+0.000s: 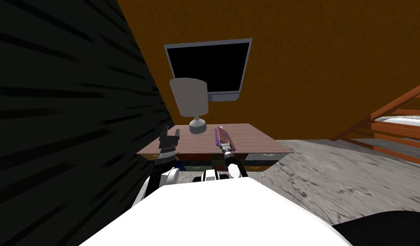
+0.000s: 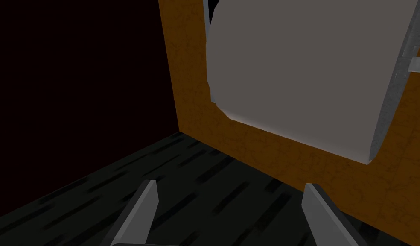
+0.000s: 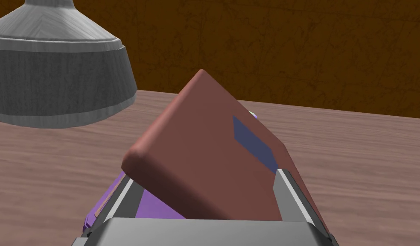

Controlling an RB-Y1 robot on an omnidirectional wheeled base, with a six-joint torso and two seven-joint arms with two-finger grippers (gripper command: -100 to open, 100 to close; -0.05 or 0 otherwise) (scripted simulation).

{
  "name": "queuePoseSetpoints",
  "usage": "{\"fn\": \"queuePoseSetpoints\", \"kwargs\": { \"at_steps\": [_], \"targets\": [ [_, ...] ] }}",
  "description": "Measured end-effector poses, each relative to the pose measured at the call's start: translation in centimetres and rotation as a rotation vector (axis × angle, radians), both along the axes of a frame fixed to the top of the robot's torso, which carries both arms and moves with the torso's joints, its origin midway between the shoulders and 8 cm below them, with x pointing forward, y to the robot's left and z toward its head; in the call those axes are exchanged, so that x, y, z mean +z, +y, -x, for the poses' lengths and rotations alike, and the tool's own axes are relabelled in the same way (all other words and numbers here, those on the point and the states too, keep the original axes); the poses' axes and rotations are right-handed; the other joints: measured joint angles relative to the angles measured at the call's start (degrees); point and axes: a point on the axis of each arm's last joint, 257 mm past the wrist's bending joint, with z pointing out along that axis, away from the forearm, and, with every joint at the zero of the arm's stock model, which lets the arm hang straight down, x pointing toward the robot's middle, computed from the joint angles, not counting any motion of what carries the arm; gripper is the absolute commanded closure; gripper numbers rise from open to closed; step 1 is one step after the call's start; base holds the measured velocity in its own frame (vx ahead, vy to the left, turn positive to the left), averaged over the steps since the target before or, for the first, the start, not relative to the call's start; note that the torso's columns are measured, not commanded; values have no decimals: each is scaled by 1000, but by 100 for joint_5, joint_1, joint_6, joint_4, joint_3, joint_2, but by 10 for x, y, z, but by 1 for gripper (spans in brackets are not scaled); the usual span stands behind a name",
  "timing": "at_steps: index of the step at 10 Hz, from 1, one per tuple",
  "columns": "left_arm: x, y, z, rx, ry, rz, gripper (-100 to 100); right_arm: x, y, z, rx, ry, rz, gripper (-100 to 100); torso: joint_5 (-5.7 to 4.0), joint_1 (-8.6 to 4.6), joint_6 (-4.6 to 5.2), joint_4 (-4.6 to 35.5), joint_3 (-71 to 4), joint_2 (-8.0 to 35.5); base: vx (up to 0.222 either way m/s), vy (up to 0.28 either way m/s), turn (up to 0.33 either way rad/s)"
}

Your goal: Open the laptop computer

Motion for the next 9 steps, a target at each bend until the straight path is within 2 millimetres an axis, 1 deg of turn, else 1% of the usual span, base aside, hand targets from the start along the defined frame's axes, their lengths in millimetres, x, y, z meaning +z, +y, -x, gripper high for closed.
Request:
{"fn": "queuePoseSetpoints", "kwargs": {
  "at_steps": [5,8,9],
  "targets": [
    [0,0,0,0,0,0,0,19,8,0,59,-12,9,-100,-5,-8,-4,-9,0,-4,19,37,-118],
    [0,0,0,0,0,0,0,31,11,3,97,-22,18,-100,-1,-2,0,-2,0,-1,19,36,-79],
    [0,0,0,0,0,0,0,31,12,3,103,-22,22,0,-4,-9,-4,-4,3,2,0,0,0]
  ]
}}
